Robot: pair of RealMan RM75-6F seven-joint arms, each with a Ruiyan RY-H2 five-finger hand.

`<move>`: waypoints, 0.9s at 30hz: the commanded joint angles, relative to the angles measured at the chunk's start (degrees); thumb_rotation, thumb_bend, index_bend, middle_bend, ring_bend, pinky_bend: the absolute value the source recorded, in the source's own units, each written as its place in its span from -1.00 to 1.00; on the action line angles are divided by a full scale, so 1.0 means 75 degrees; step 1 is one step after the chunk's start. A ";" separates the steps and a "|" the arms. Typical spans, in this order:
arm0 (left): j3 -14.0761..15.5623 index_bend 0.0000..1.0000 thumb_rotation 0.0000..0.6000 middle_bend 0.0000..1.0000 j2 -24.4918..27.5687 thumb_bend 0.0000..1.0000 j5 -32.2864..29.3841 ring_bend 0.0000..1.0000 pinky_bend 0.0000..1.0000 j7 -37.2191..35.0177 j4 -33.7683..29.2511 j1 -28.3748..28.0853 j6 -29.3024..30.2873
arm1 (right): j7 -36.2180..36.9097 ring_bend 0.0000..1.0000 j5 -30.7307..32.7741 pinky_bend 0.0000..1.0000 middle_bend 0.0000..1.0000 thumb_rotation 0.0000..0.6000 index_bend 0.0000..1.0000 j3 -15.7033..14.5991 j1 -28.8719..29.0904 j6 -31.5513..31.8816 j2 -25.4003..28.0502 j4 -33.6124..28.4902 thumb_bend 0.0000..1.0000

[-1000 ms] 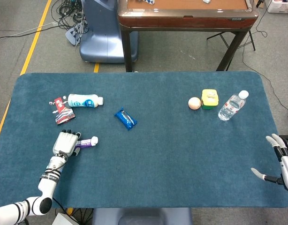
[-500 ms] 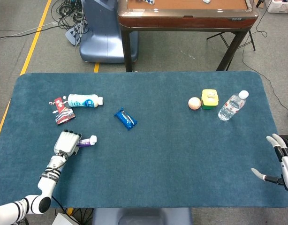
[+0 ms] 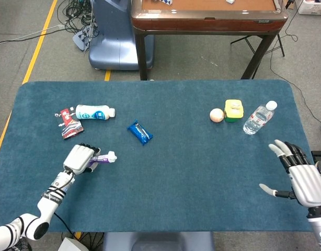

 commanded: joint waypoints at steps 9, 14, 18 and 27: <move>-0.0268 0.17 1.00 0.36 0.0724 -0.11 -0.0265 -0.12 -0.26 0.0506 -0.1839 -0.0452 -0.0482 | -0.0655 -1.00 -0.0889 -1.00 -0.83 0.34 -0.75 0.0551 0.1889 -0.1936 0.0394 -0.1370 -0.48; -0.0512 0.19 1.00 0.38 0.0894 -0.10 -0.0878 -0.11 -0.25 0.0825 -0.2375 -0.0728 -0.0825 | -0.1209 -1.00 -0.0642 -1.00 -0.83 0.21 -0.62 0.0797 0.2616 -0.2712 -0.0057 -0.1540 -0.47; -0.0663 0.20 1.00 0.39 0.0996 -0.10 -0.1286 -0.11 -0.25 0.1048 -0.2719 -0.0873 -0.0876 | -0.1666 -1.00 -0.0288 -1.00 -0.83 0.17 -0.57 0.0950 0.3090 -0.3187 -0.0495 -0.1558 -0.47; -0.0739 0.21 1.00 0.40 0.1134 -0.10 -0.1940 -0.10 -0.23 0.1626 -0.3342 -0.1164 -0.0835 | -0.2479 -1.00 0.0572 -1.00 -0.83 0.04 -0.57 0.1220 0.3968 -0.3816 -0.1441 -0.1341 -0.47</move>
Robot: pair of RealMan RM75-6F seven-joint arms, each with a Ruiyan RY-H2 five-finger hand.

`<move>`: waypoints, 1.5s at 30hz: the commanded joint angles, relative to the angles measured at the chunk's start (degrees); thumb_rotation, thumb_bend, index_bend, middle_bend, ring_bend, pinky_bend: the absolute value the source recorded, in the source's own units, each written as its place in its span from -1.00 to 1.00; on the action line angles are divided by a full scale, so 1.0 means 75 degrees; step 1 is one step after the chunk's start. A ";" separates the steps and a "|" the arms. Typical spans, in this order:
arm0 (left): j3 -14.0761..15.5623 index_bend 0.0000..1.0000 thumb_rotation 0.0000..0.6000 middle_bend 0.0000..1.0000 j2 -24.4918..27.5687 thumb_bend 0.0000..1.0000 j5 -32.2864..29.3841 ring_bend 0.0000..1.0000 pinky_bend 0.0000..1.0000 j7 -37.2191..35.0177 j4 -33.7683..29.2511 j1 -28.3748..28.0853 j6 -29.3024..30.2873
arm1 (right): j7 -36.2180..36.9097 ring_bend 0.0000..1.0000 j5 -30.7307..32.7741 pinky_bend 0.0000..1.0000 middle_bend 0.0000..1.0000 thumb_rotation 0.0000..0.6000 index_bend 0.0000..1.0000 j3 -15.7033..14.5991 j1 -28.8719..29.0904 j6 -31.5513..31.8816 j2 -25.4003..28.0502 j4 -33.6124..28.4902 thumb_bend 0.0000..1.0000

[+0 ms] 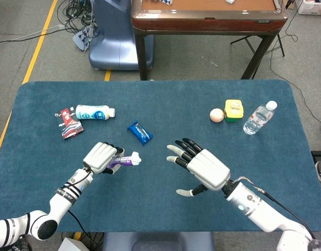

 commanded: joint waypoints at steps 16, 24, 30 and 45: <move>0.0050 0.21 1.00 0.40 -0.0266 -0.10 -0.0740 -0.10 -0.22 0.0771 -0.0533 -0.0561 0.0244 | -0.1003 -1.00 0.1455 -1.00 -0.84 -0.04 -0.57 0.0171 0.1214 -0.0469 -0.1534 0.0750 -0.46; 0.0090 0.21 1.00 0.40 -0.0495 -0.10 -0.0984 -0.10 -0.22 0.0933 -0.0436 -0.0758 0.0318 | -0.1057 -1.00 0.1805 -1.00 -0.84 -0.05 -0.57 0.0073 0.1500 -0.0517 -0.1856 0.1032 -0.46; 0.0089 0.21 1.00 0.40 -0.0558 -0.10 -0.1135 -0.10 -0.22 0.0877 -0.0325 -0.0846 0.0331 | -0.1143 -1.00 0.2092 -1.00 -0.84 -0.04 -0.57 -0.0033 0.1640 -0.0528 -0.1979 0.1211 -0.47; 0.0070 0.22 1.00 0.41 -0.0205 -0.08 -0.1127 -0.09 -0.21 -0.0136 -0.0203 -0.0731 0.0083 | -0.0742 -1.00 0.2125 -1.00 -0.84 -0.05 -0.57 -0.0431 0.1537 -0.0344 -0.1961 0.1551 -0.46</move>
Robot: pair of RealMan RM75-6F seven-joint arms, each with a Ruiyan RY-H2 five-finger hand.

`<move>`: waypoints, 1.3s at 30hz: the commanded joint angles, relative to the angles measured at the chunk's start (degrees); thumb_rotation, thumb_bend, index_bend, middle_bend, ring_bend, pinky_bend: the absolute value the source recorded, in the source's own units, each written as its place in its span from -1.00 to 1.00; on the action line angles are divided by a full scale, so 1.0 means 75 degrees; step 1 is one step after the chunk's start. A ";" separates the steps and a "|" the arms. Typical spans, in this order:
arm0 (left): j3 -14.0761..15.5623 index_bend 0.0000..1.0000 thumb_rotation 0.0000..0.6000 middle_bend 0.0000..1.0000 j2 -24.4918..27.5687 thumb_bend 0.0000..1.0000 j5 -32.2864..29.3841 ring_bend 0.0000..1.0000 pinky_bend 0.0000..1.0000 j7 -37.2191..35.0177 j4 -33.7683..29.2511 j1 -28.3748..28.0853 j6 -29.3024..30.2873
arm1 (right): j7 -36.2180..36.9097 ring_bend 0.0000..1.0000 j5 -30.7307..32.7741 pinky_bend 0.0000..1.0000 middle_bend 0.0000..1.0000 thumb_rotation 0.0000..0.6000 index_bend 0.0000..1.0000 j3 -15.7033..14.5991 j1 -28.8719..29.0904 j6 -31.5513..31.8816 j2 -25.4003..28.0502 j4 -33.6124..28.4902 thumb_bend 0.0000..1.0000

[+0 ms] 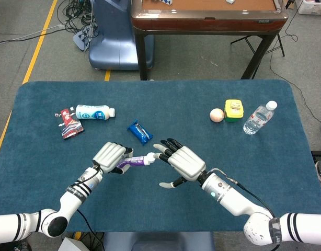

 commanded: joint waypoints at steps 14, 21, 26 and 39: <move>-0.0084 0.23 1.00 0.42 0.0315 -0.08 0.0164 -0.09 -0.19 -0.0837 -0.0139 0.0124 -0.0101 | 0.0318 -1.00 -0.0072 -1.00 -0.84 -0.05 -0.57 -0.0141 0.0072 0.0065 -0.0368 0.0386 -0.46; -0.0034 0.22 1.00 0.42 0.0383 -0.08 0.0923 -0.08 -0.14 -0.1669 -0.0082 0.0423 0.0014 | 0.0945 -1.00 -0.0660 -1.00 -0.84 -0.05 -0.57 -0.0146 -0.0217 0.0540 0.0024 -0.0017 -0.46; -0.0005 0.22 1.00 0.42 0.0277 -0.08 0.1311 -0.08 -0.13 -0.2072 0.0046 0.0544 0.0098 | 0.1293 -1.00 -0.0881 -1.00 -0.84 -0.04 -0.69 -0.0014 -0.0255 0.0713 0.0162 -0.0154 -0.49; -0.0078 0.24 1.00 0.43 0.0001 -0.08 0.1678 -0.06 -0.13 -0.2648 0.0152 0.0656 0.0209 | 0.0893 -1.00 -0.0283 -1.00 -1.00 -0.22 -1.00 0.0408 0.0188 0.0538 -0.0195 -0.0218 -0.91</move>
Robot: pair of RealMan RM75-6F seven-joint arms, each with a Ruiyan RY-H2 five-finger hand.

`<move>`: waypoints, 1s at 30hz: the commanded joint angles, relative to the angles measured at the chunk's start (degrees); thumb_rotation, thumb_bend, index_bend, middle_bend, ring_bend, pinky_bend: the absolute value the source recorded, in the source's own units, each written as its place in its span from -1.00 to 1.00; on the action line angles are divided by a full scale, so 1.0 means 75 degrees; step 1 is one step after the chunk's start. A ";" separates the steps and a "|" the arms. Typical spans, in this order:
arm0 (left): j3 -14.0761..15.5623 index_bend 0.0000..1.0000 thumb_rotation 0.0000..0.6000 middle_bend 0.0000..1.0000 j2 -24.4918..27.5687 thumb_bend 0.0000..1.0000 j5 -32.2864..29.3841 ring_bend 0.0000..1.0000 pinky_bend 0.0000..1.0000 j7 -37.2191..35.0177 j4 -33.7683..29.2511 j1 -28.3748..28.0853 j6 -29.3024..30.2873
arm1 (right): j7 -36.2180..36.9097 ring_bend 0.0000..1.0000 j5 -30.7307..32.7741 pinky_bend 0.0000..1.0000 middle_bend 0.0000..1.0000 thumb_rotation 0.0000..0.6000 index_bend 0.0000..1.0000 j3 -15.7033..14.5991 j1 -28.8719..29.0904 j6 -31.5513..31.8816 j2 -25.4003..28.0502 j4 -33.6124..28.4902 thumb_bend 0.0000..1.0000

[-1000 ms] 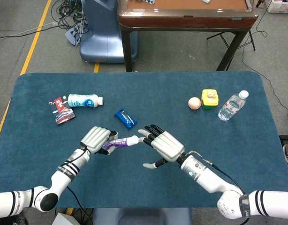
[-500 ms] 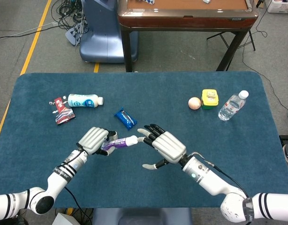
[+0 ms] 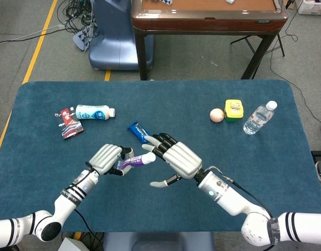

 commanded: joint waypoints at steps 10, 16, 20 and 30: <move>-0.0130 0.24 1.00 0.44 -0.0194 -0.06 0.0284 -0.06 -0.13 -0.0509 0.0106 0.0083 0.0132 | -0.0378 -1.00 0.0336 -1.00 -1.00 -0.30 -1.00 0.0234 0.0311 0.0170 -0.0657 0.0224 -0.91; -0.0119 0.24 1.00 0.44 -0.0193 -0.06 0.0495 -0.06 -0.13 -0.0670 0.0138 0.0148 0.0217 | -0.0421 -1.00 0.0391 -1.00 -1.00 -0.31 -1.00 0.0248 0.0364 0.0283 -0.0921 0.0436 -0.90; -0.0134 0.25 1.00 0.45 -0.0173 -0.06 0.0586 -0.06 -0.13 -0.0780 0.0129 0.0172 0.0241 | -0.0462 -1.00 0.0424 -1.00 -1.00 -0.31 -1.00 0.0250 0.0411 0.0326 -0.1093 0.0586 -0.90; -0.0168 0.25 1.00 0.45 -0.0170 -0.06 0.0679 -0.06 -0.13 -0.0827 0.0104 0.0161 0.0235 | -0.0422 -1.00 0.0483 -1.00 -1.00 -0.31 -1.00 0.0242 0.0508 0.0327 -0.1422 0.0766 -0.90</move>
